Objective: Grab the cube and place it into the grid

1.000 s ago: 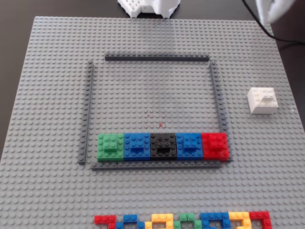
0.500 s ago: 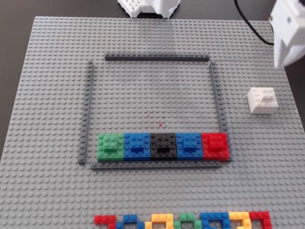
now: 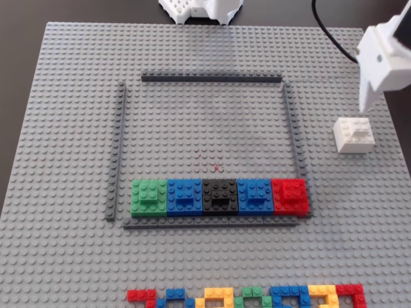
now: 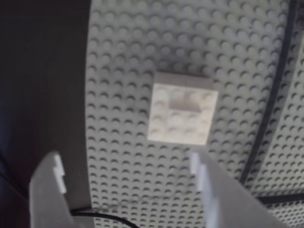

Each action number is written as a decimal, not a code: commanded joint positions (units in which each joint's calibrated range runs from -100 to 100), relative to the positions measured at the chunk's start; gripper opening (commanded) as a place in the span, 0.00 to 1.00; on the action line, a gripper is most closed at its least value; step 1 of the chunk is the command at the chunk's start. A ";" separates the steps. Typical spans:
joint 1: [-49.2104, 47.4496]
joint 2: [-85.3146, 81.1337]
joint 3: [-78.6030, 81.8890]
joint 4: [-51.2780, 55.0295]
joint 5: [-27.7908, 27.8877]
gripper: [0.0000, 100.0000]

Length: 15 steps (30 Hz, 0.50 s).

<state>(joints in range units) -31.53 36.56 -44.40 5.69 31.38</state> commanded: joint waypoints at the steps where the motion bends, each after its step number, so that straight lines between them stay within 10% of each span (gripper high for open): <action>1: 0.93 -0.53 -3.68 -0.22 -0.24 0.37; 15: 2.03 2.39 -3.68 -1.34 -0.49 0.36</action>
<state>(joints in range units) -29.64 40.54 -44.40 4.76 31.38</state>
